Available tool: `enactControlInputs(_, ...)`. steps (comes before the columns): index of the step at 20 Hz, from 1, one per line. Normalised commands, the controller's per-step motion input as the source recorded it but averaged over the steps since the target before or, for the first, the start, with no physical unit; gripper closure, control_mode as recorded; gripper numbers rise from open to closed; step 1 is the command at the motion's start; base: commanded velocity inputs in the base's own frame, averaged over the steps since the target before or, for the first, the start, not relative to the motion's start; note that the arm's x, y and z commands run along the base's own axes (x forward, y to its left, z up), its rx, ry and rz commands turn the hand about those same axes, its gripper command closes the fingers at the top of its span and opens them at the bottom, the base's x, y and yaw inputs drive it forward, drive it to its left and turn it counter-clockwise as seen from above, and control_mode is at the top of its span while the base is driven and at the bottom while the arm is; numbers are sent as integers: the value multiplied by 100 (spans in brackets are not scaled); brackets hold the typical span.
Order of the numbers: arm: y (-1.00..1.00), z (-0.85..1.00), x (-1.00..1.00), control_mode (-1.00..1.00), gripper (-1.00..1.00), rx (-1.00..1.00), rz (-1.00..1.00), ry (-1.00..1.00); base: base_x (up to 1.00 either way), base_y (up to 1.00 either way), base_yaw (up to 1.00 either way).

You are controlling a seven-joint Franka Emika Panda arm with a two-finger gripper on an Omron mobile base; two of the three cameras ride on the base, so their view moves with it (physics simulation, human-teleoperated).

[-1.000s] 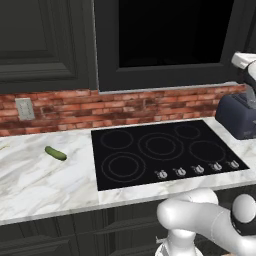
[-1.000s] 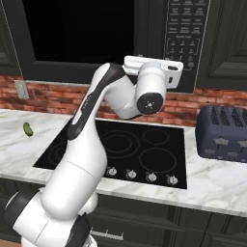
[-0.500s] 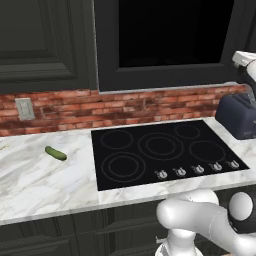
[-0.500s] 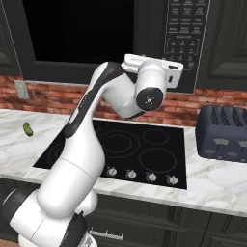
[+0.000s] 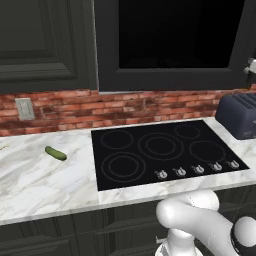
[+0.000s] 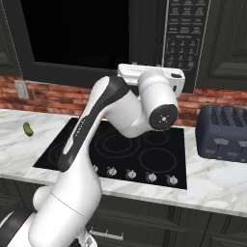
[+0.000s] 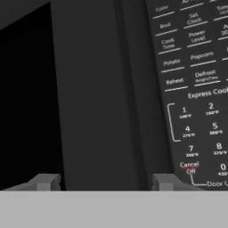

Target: Open the microwave door.

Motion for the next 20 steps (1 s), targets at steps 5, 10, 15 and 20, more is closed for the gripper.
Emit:
enactControlInputs(5,-27,-7,-100,-100,100,0,16,0,0,0,0)
enactControlInputs(10,-11,-12,-100,-100,100,0,15,0,0,0,0)
enactControlInputs(15,0,-7,-100,-100,100,0,11,0,0,0,0)
enactControlInputs(20,-5,0,-45,-100,-100,0,6,-3,0,0,0)
